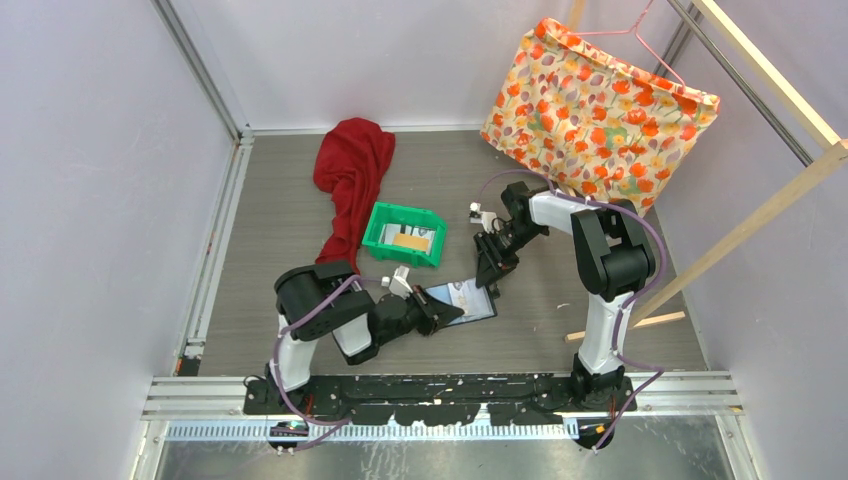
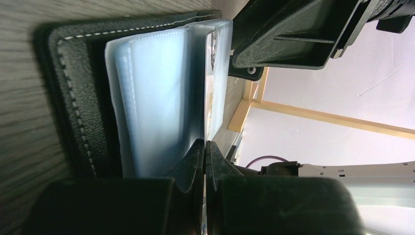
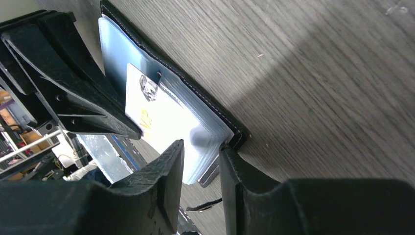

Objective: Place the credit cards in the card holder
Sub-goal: Insert the credit card into the card holder.

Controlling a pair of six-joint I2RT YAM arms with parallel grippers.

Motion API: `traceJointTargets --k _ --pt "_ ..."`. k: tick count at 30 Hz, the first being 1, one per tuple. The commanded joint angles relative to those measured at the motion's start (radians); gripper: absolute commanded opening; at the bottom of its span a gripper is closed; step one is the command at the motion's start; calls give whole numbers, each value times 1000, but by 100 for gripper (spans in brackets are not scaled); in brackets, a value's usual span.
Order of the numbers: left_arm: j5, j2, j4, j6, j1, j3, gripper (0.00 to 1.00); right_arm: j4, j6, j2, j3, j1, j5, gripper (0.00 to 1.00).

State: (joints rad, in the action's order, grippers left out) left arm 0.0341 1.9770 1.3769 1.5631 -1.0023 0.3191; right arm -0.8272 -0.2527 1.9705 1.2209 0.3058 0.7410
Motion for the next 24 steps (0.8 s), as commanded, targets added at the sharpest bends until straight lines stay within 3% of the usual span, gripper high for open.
traceJointTargets --k 1,11,17,24 --pt "5 13 -6 -14 -12 31 0 -8 -9 1 30 11 10 37" --pt "-2 -58 -181 -22 -25 69 16 -10 -8 -2 34 10 7 38" --pt "13 -169 -330 -48 -25 60 35 3 -5 -34 32 8 -19 47" --pt "25 -345 -677 -122 -24 99 46 8 -8 -63 30 -4 -42 50"
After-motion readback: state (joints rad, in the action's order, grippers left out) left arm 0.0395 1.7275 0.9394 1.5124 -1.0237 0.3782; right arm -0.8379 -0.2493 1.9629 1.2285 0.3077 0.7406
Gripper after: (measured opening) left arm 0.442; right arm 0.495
